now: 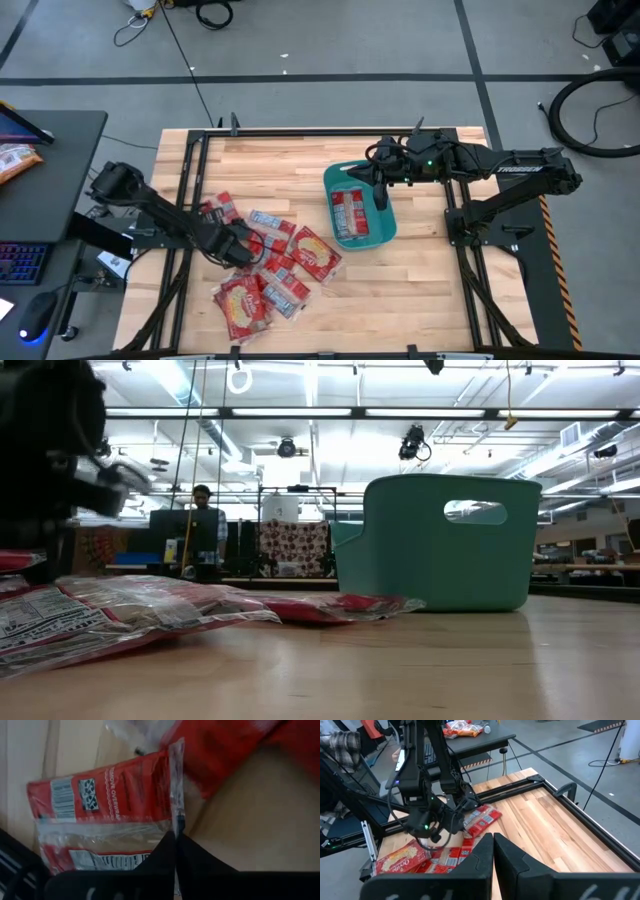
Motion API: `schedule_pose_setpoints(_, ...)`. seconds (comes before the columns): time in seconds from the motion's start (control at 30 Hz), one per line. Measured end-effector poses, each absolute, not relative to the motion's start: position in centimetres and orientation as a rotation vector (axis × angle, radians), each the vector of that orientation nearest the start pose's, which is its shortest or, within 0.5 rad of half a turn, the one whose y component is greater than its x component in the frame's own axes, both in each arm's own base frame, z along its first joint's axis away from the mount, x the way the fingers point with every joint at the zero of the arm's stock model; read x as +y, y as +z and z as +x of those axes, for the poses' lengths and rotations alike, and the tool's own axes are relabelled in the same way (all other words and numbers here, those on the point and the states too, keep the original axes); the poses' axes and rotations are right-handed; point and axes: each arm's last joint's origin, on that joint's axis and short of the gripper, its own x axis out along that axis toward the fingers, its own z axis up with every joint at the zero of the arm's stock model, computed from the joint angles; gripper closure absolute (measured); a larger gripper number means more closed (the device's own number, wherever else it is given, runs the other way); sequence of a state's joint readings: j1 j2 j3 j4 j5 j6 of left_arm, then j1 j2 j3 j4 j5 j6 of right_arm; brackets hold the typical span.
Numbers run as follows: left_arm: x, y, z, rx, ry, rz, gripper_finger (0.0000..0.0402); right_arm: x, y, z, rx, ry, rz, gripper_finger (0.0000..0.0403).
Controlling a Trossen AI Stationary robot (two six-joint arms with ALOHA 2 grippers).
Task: Sort popcorn bags into baskets
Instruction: Put the red popcorn pack into the green bin
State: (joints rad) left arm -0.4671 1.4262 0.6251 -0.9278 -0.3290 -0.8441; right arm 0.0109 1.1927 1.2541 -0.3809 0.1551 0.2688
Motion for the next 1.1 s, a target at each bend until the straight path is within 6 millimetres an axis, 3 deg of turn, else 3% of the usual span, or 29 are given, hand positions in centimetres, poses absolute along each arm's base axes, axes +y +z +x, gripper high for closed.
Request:
schedule_pose_setpoints(0.33, -7.6, 18.1, 17.1, 1.346, 0.48, -0.059, 0.0399, -0.1, 39.4, 25.5, 0.296, -0.177, 0.23, 0.0385)
schedule_pose_setpoints(0.63, -8.1, 21.9, 19.1, 1.201, 0.433, -0.156, 0.04, 0.0, 39.2, 25.4, 0.324, -0.169, 0.183, 0.0385)
schedule_pose_setpoints(0.87, -6.5, 24.5, 21.7, 1.043, 0.472, -0.295, 0.04, 0.0, 39.2, 25.5, 0.32, -0.17, 0.185, 0.0385)
schedule_pose_setpoints(1.1, -4.0, 27.7, 25.1, 0.779, 0.421, -0.346, 0.0401, 0.0, 39.1, 25.4, 0.334, -0.172, 0.183, 0.0385)
